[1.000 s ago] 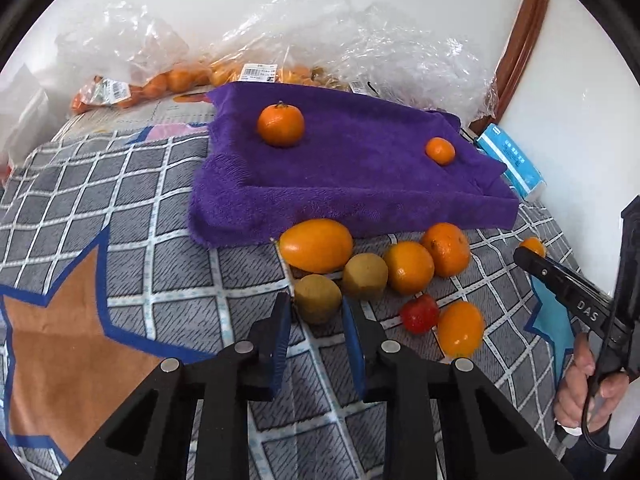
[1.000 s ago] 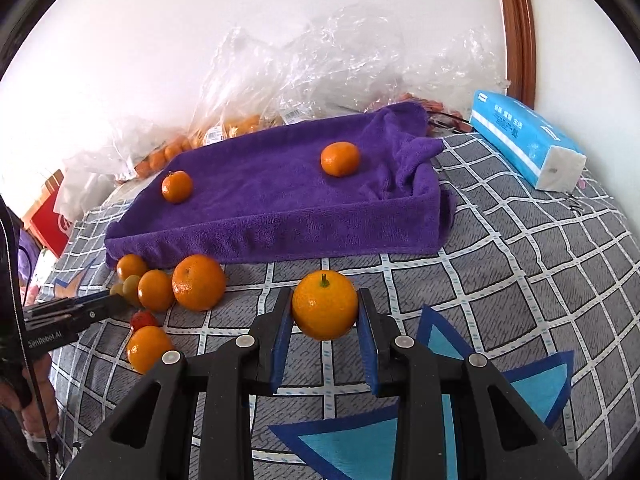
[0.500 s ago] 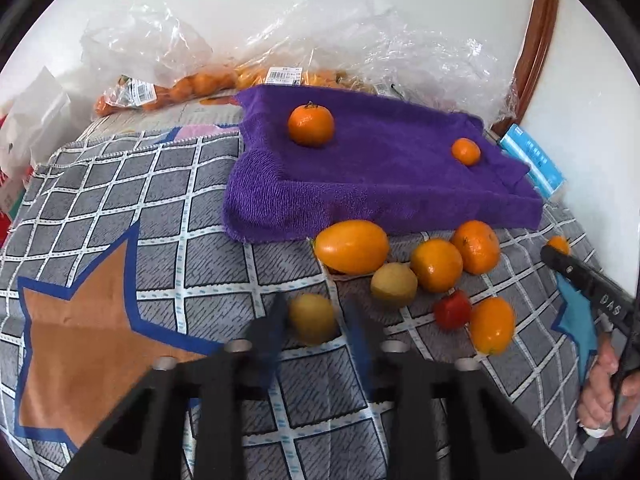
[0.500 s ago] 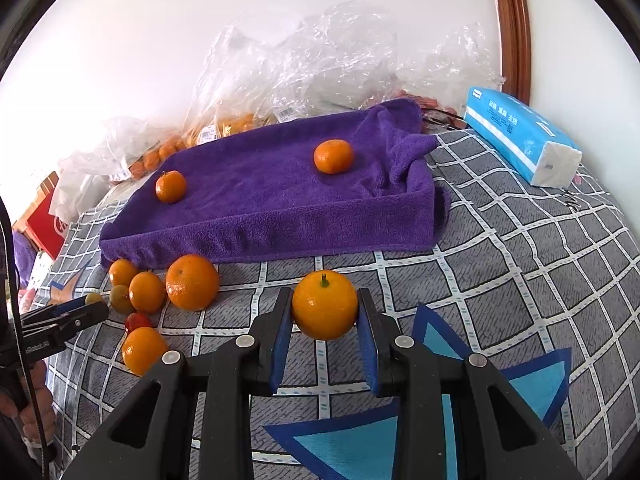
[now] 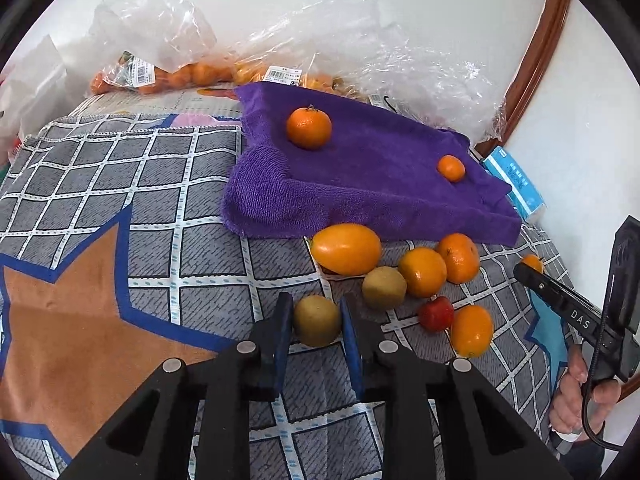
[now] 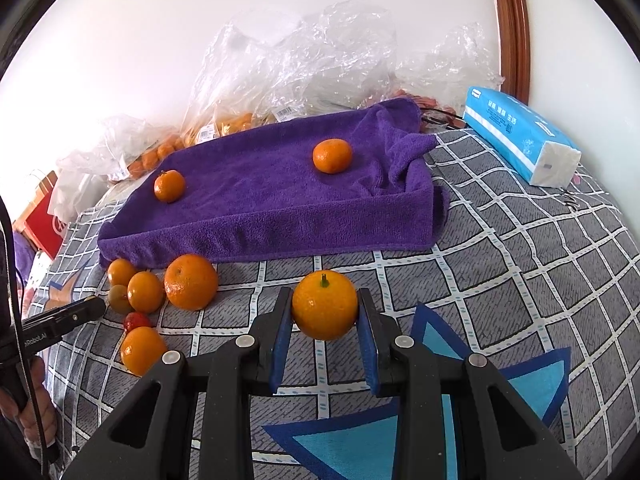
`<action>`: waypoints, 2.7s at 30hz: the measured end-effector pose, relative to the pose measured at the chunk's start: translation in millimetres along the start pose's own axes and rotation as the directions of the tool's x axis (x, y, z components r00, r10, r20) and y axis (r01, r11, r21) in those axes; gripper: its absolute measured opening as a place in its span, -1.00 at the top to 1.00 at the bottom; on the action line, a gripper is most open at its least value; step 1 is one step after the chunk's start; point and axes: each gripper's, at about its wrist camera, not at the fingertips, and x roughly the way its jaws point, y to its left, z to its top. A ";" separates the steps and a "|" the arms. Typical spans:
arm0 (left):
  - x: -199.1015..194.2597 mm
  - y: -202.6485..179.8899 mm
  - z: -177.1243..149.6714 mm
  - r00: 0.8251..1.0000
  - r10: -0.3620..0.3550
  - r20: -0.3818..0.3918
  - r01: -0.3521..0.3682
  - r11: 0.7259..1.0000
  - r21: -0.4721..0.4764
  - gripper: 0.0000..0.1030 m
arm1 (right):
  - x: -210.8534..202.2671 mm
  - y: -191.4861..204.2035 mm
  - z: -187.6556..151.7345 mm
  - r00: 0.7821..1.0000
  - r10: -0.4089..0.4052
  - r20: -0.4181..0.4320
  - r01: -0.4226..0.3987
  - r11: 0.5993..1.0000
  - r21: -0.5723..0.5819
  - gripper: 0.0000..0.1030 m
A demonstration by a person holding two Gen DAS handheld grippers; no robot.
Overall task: Organize fruits
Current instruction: 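Lift both held fruits and carry them over the purple towel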
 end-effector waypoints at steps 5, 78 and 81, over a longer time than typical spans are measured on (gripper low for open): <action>0.4 -0.8 0.0 1.000 0.012 -0.003 -0.012 1.000 0.008 0.55 | 8.5 6.9 -0.5 0.999 -0.024 -0.046 0.023 0.999 -0.035 0.40; 28.9 -14.8 99.0 0.966 0.036 0.255 -0.026 0.999 -0.043 0.56 | 41.7 31.1 110.7 0.979 -0.077 0.190 0.087 0.995 -0.047 0.40; 30.5 -15.2 97.7 0.967 0.035 0.253 -0.025 0.999 -0.042 0.56 | 45.8 27.1 108.9 0.981 -0.085 0.175 0.092 0.995 -0.035 0.40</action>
